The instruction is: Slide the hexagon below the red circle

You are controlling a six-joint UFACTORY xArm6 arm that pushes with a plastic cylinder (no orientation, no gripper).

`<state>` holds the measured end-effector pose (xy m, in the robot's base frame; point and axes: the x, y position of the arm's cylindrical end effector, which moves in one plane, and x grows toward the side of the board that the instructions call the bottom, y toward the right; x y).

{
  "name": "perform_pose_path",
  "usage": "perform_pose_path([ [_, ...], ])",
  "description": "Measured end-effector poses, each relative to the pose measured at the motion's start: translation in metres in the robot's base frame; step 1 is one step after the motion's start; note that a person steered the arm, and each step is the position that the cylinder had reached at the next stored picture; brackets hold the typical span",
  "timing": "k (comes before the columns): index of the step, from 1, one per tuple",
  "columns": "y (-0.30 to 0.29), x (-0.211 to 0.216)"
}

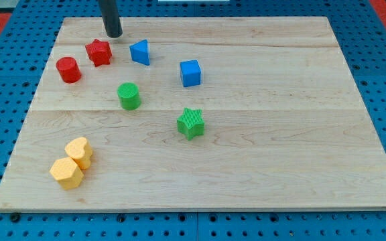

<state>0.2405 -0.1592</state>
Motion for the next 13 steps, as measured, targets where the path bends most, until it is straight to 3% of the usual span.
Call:
perform_pose_path([
  [1,0.024,0.036],
  [2,0.030,0.037],
  [3,0.056,-0.016],
  [4,0.141,0.001],
  [5,0.261,0.060],
  [6,0.281,0.182],
  [7,0.274,0.312],
  [8,0.183,0.357],
  [9,0.108,0.378],
  [10,0.018,0.362],
  [11,-0.031,0.350],
  [12,-0.040,0.367],
  [13,-0.091,0.343],
])
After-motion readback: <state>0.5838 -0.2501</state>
